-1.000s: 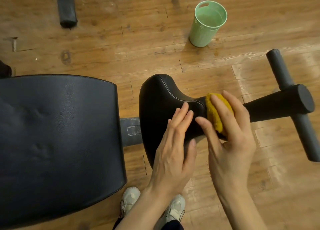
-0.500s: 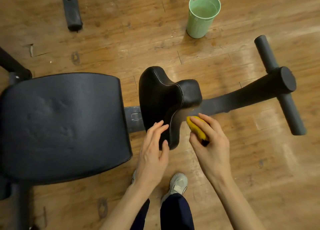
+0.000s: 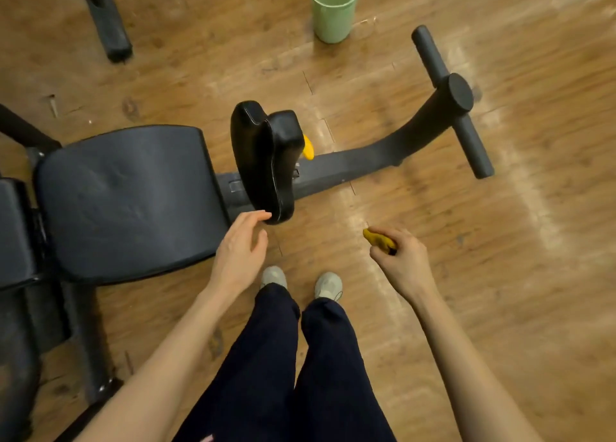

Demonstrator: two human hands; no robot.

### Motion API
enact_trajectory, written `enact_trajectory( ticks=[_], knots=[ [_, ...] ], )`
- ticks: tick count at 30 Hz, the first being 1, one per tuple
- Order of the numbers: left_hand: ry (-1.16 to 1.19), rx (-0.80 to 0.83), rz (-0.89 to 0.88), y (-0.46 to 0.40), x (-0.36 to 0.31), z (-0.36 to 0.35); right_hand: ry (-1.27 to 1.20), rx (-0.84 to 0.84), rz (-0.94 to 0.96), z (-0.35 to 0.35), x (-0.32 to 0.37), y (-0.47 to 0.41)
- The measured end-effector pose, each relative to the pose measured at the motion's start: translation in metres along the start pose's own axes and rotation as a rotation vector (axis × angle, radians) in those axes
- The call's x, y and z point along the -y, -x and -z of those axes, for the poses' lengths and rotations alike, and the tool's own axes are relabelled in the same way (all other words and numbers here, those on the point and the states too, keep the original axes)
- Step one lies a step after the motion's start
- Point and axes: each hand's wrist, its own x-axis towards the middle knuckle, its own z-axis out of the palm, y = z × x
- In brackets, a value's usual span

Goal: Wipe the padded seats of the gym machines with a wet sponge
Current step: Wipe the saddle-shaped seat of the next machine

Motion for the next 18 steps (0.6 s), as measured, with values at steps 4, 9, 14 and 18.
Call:
enact_trajectory(
  ticks=[4,9,14,18],
  knots=[
    [-0.057,0.129,-0.001,0.005,-0.006,-0.004,0.027,-0.003,-0.095,0.022,-0.018,0.014],
    [-0.14,0.262,0.018,-0.014,-0.021,-0.011,0.031,-0.018,-0.258,0.037,-0.038,0.014],
    [-0.23,0.439,-0.029,-0.061,-0.045,-0.019,0.099,-0.024,-0.405,0.054,-0.058,0.004],
    [-0.347,0.564,-0.101,-0.11,-0.077,-0.023,0.096,0.013,-0.527,0.076,-0.071,-0.004]
  ],
)
